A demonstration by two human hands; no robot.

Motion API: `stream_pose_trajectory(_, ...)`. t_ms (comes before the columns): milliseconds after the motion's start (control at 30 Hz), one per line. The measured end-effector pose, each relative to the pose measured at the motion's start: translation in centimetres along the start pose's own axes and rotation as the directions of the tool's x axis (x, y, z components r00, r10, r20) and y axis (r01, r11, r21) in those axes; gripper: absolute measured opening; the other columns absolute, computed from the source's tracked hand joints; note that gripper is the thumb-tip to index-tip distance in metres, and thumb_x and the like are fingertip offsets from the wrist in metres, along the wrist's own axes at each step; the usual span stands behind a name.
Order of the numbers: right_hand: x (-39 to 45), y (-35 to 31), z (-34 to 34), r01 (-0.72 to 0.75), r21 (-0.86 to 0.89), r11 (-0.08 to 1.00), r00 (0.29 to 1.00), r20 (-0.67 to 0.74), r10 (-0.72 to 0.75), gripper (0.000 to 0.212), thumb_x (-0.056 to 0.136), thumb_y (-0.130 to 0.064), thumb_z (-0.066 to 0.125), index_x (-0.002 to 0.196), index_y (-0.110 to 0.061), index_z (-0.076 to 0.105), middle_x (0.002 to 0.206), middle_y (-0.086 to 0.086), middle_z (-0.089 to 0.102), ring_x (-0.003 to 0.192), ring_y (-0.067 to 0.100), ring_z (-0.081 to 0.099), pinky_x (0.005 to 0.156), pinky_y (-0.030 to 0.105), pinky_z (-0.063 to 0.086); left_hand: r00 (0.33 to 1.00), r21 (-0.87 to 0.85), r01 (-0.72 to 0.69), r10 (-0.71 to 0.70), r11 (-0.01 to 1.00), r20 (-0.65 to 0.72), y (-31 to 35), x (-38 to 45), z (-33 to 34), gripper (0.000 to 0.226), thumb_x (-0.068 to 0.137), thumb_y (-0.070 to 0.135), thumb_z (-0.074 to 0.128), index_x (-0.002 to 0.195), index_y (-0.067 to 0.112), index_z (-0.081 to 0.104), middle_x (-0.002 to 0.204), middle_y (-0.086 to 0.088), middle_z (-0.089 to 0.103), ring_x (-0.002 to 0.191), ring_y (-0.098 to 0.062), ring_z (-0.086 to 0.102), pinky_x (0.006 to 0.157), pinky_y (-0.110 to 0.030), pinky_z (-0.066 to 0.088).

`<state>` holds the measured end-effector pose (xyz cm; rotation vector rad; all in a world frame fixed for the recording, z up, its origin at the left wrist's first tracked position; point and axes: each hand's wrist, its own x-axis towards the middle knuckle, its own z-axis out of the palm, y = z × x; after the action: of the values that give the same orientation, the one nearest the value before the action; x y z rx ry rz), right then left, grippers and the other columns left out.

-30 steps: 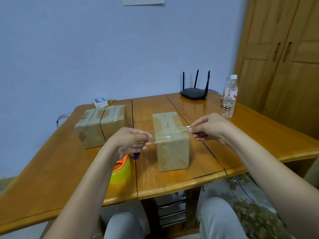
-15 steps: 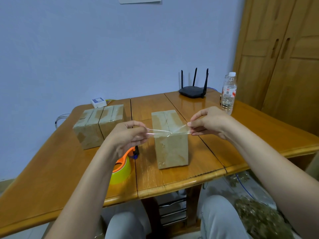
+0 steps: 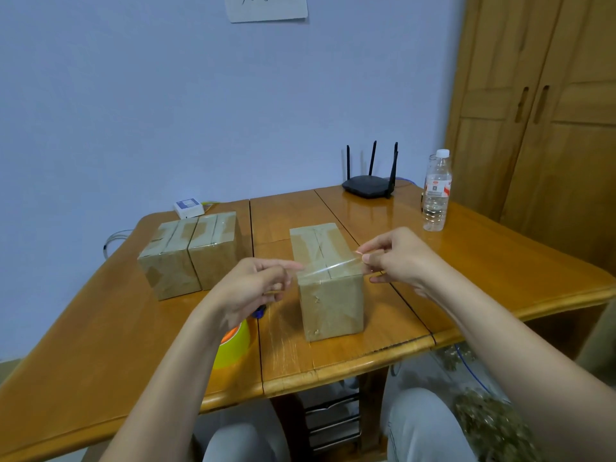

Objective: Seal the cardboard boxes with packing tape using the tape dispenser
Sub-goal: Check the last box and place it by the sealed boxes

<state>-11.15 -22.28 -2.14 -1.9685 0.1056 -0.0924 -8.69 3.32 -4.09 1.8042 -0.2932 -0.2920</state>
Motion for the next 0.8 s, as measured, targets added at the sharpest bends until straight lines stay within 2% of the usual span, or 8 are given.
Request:
stream_pose_trajectory(67, 0.1, -0.3, -0.1, 0.002, -0.014, 1.0, 1.0, -0.002, -0.002, 0.015, 0.095, -0.003, 0.064, 0.109, -0.007, 0.069, 0.093, 0.011, 0.073, 0.086, 0.019, 0.073, 0.075, 0.038, 0.064, 0.995, -0.021, 0.036, -0.034, 0.999, 0.093, 0.4, 0.3, -0.3, 0.028, 0.097, 0.011, 0.055, 0.112, 0.018, 0.077, 0.087, -0.008, 0.061, 0.085, -0.02, 0.057, 0.084, -0.032, 0.051)
stream_pose_trajectory(167, 0.3, -0.4, -0.2, 0.002, -0.049, 0.999, 1.0, -0.009, -0.003, 0.012, 0.095, -0.004, 0.064, 0.104, -0.008, 0.072, 0.091, 0.008, 0.074, 0.085, 0.017, 0.073, 0.076, 0.04, 0.064, 0.988, -0.059, 0.076, -0.067, 0.995, 0.141, 0.9, 0.9, -0.7, 0.027, 0.097, 0.013, 0.056, 0.114, 0.016, 0.076, 0.087, -0.009, 0.057, 0.084, -0.021, 0.053, 0.079, -0.032, 0.046)
stream_pose_trajectory(267, 0.4, -0.3, -0.2, 0.001, -0.072, 0.997, 1.0, 0.001, -0.001, 0.011, 0.095, -0.006, 0.065, 0.096, -0.011, 0.075, 0.092, 0.006, 0.074, 0.089, 0.019, 0.072, 0.077, 0.041, 0.064, 0.979, -0.074, 0.103, -0.088, 0.992, 0.183, 1.2, 1.3, -0.9, 0.028, 0.096, 0.013, 0.056, 0.116, 0.014, 0.075, 0.088, -0.01, 0.057, 0.084, -0.022, 0.051, 0.078, -0.032, 0.045)
stream_pose_trajectory(400, 0.4, -0.1, -0.4, -0.044, 0.004, 0.999, 0.999, 0.031, 0.043, 0.01, 0.095, -0.006, 0.065, 0.097, -0.008, 0.075, 0.097, 0.009, 0.073, 0.091, 0.022, 0.072, 0.076, 0.044, 0.064, 0.97, -0.071, 0.117, -0.098, 0.991, 0.223, 1.1, 1.5, -1.0, 0.032, 0.096, 0.01, 0.053, 0.119, 0.015, 0.073, 0.088, -0.006, 0.063, 0.082, -0.019, 0.051, 0.075, -0.03, 0.045)
stream_pose_trajectory(500, 0.2, -0.1, -0.3, -0.055, 0.027, 0.998, 0.997, 0.051, 0.053, 0.01, 0.096, -0.008, 0.065, 0.099, -0.005, 0.074, 0.098, 0.008, 0.074, 0.093, 0.022, 0.072, 0.079, 0.044, 0.063, 0.973, -0.093, 0.111, -0.088, 0.989, 0.215, 0.7, 1.5, -0.9, 0.031, 0.096, 0.01, 0.053, 0.12, 0.014, 0.073, 0.101, -0.02, 0.064, 0.085, -0.021, 0.049, 0.074, -0.029, 0.043)
stream_pose_trajectory(567, 0.2, -0.3, -0.3, -0.05, 0.008, 0.999, 0.997, 0.065, 0.05, 0.01, 0.097, -0.009, 0.064, 0.1, -0.005, 0.073, 0.095, 0.008, 0.075, 0.092, 0.02, 0.073, 0.081, 0.043, 0.063, 0.973, -0.137, 0.115, -0.083, 0.984, 0.216, 0.4, 1.6, -0.8, 0.031, 0.095, 0.01, 0.053, 0.12, 0.011, 0.073, 0.106, -0.018, 0.064, 0.086, -0.021, 0.047, 0.076, -0.03, 0.04)
stream_pose_trajectory(700, 0.2, -1.2, -0.7, -0.054, 0.006, 0.998, 0.992, 0.117, 0.053, 0.015, 0.103, -0.013, 0.055, 0.11, -0.005, 0.066, 0.102, 0.008, 0.075, 0.096, 0.022, 0.072, 0.083, 0.044, 0.062, 0.964, -0.255, 0.156, -0.091, 0.954, 0.251, 0.4, 1.9, -0.5, 0.038, 0.094, 0.008, 0.047, 0.126, 0.004, 0.067, 0.083, -0.004, 0.049, 0.071, -0.012, 0.041, 0.066, -0.026, 0.035)
stream_pose_trajectory(800, 0.0, -1.9, -1.0, -0.034, -0.048, 0.998, 0.989, 0.145, 0.041, 0.015, 0.104, -0.017, 0.054, 0.11, -0.007, 0.064, 0.105, 0.005, 0.074, 0.096, 0.022, 0.072, 0.083, 0.049, 0.061, 0.964, -0.27, 0.169, -0.101, 0.948, 0.247, 0.6, 1.8, -0.6, 0.041, 0.094, 0.007, 0.046, 0.13, 0.003, 0.064, 0.079, -0.003, 0.046, 0.069, -0.011, 0.042, 0.062, -0.025, 0.036)
